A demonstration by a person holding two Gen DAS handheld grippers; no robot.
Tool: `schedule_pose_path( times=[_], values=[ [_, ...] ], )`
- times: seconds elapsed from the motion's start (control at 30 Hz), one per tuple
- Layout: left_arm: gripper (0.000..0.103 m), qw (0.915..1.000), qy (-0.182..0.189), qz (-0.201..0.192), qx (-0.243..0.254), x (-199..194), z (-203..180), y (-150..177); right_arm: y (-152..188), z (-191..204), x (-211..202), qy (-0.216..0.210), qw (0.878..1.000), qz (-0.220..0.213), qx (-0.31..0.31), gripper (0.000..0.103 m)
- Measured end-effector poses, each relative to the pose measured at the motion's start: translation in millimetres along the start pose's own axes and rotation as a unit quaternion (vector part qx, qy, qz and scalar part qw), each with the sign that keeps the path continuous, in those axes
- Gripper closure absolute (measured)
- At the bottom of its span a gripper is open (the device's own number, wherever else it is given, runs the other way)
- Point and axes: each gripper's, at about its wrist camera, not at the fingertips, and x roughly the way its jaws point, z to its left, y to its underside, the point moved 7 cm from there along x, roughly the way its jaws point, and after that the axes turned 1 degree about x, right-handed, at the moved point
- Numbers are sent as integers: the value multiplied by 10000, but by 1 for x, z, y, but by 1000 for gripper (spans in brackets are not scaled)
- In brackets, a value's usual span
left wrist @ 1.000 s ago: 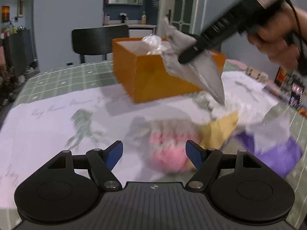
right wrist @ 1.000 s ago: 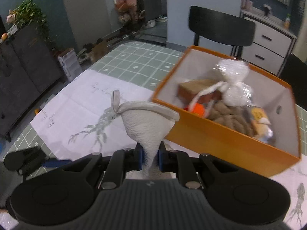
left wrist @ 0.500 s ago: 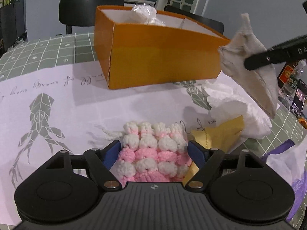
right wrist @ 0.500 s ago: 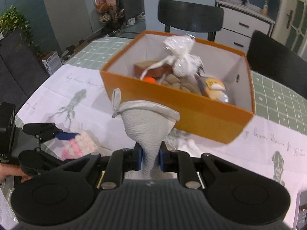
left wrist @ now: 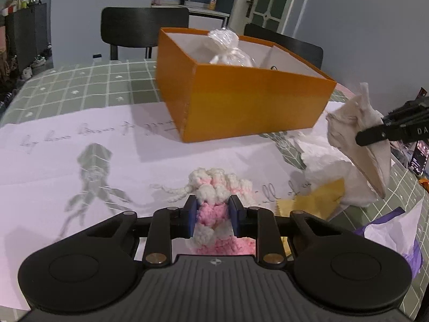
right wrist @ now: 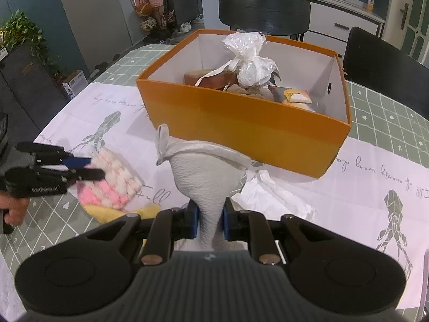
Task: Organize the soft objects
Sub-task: 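Grasp the white cloth pouch with the right tool while the left tool grasps the pink-and-white crocheted pad, then carry the crocheted pad with the left tool while the right tool carries the cloth pouch into the box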
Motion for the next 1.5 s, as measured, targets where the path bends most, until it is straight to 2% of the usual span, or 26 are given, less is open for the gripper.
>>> schedule_pose_path(
  times=[0.13,0.27,0.43,0.6,0.77,0.93,1.13,1.3,1.5],
  values=[
    [75,9995,161,-26,-257,-7,7,1,4,0,-2,-30,10000,-25,16,87],
    [76,9994,96,-95,-329,-11,9,3,5,1,-5,-48,10000,-49,15,87],
    [77,9976,238,-322,-564,-25,13,-6,4,0,-14,-24,9999,-138,-43,87],
    [78,9976,184,-499,-452,-43,9,-23,2,-2,-25,-11,9997,-252,-34,87],
    [78,9984,115,-551,-90,-52,-4,-42,-3,1,-29,-41,9995,-313,-81,87],
    [78,9975,165,-667,148,-53,-17,-76,-22,16,-29,-223,9986,-442,-185,87],
    [78,9948,299,-914,338,-45,-36,-136,-61,18,-27,-296,9972,-650,-230,87],
    [78,9921,372,-1038,605,-26,-56,-178,-97,0,-30,-221,9961,-843,-156,87],
    [78,9904,483,-1113,662,4,-73,-211,-138,-33,-33,57,9940,-1094,55,88]
  ],
)
